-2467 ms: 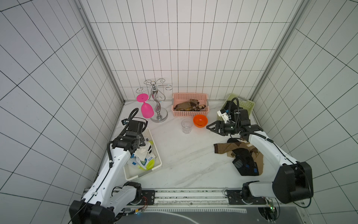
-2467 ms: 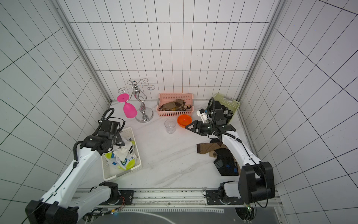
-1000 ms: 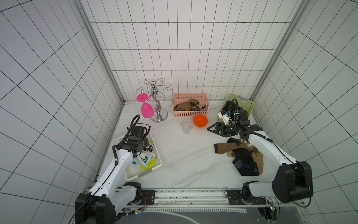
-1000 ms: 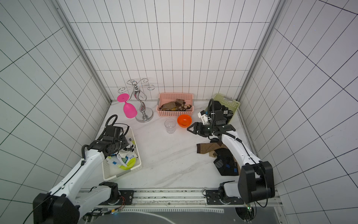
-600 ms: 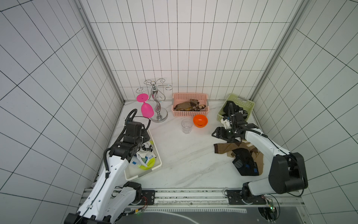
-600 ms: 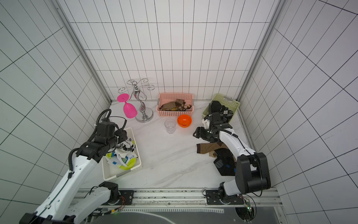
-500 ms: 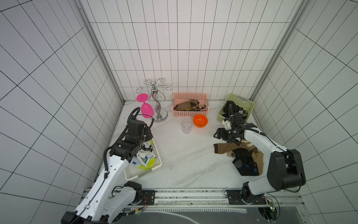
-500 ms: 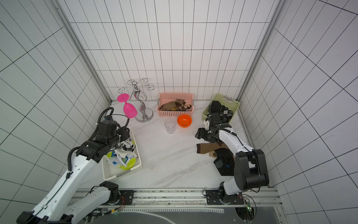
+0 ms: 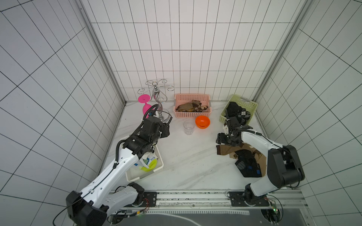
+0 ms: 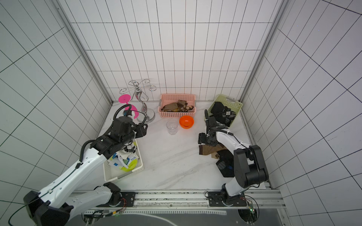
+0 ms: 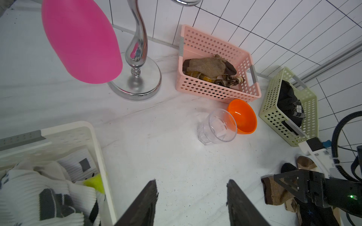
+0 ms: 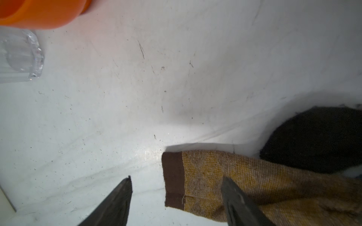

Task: Sort the socks into the basket by color
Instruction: Pick up the sock at the center of the board.

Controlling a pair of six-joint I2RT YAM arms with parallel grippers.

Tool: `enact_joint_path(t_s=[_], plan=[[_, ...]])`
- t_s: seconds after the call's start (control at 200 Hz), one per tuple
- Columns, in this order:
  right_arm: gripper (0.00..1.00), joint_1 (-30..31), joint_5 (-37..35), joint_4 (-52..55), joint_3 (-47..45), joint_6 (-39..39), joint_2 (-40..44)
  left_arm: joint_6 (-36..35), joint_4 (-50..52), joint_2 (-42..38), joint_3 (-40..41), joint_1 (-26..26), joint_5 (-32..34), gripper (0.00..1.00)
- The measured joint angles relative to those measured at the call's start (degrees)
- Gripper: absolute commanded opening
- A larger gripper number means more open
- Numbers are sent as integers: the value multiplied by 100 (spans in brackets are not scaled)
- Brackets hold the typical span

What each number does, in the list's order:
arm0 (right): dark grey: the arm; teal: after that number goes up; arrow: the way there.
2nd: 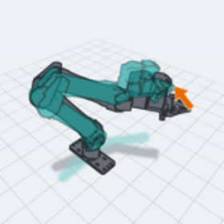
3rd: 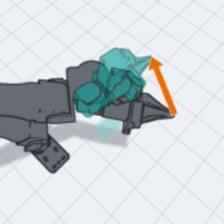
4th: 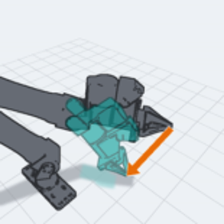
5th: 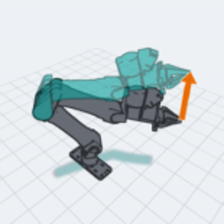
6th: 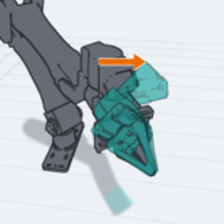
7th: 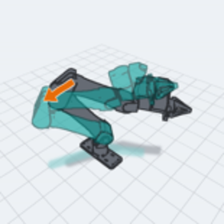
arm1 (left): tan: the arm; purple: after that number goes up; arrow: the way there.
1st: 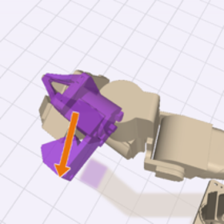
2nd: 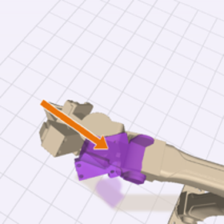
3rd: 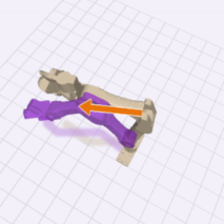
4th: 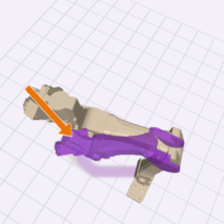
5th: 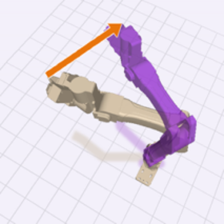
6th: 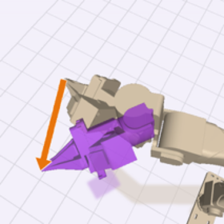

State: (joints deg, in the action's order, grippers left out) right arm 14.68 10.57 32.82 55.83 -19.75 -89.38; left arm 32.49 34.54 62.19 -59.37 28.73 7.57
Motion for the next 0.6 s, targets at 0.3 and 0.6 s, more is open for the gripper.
enact_joint_path(t_s=[0.3, 0.6], plan=[[67, 74, -254, -44, -295, -120, -352, -116, -461, 138, -55, 11, -310, 59], [32, 98, -483, -229, -396, -170, -358, -192, -903, 138, -50, 9, -387, 60]])
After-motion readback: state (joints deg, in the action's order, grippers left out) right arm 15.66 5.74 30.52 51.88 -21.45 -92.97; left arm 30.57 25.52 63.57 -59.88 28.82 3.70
